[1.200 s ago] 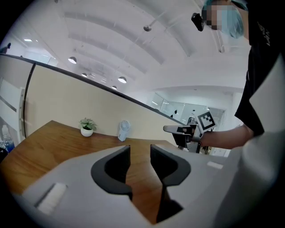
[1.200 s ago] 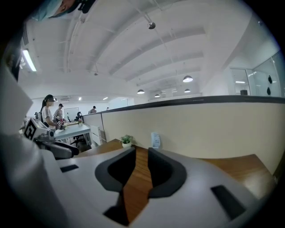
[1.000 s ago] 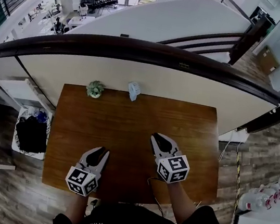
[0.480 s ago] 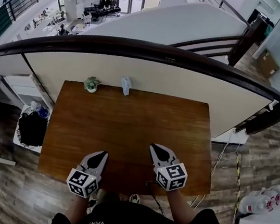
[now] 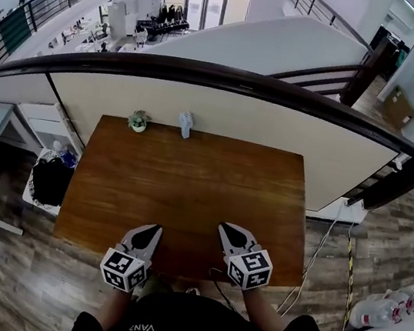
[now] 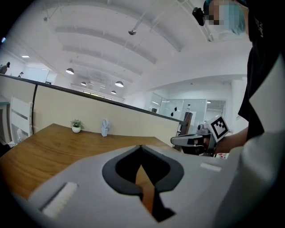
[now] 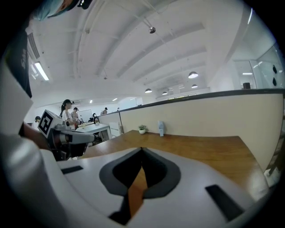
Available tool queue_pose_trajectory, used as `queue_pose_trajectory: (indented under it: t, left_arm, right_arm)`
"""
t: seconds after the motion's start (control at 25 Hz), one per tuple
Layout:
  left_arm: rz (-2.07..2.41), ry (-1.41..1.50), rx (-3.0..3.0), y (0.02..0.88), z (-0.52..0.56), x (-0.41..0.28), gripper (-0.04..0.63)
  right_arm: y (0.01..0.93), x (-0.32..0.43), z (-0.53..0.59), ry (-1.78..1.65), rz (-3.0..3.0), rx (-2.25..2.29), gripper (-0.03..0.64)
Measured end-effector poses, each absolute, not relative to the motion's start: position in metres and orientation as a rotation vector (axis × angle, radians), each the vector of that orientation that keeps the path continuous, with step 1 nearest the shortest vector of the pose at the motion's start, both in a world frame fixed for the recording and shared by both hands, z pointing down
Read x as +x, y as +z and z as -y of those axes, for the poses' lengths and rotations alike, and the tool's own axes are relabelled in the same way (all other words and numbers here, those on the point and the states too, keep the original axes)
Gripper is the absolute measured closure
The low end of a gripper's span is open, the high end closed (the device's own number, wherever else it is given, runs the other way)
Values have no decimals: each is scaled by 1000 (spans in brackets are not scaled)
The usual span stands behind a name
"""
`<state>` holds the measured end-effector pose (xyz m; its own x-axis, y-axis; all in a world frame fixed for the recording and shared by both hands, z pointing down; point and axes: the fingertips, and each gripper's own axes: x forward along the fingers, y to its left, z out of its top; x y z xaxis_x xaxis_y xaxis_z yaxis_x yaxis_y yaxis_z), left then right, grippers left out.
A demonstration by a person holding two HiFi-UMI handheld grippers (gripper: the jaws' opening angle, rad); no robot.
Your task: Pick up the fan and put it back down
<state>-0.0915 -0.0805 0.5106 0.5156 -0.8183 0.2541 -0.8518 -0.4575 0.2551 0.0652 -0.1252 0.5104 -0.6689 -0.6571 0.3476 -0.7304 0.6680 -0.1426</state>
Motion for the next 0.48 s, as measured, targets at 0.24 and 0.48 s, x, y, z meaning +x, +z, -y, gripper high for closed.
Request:
queue_pose_trajectory:
  t: [0.24,0.48]
  left_arm:
    - [1414,123,2393,514,59,-79,584]
    - [1417,133,2382,517,43,-67,584]
  right_arm:
    - [512,79,103,430,2637,1107,603]
    - [520,94,85,446,2619,1105,604]
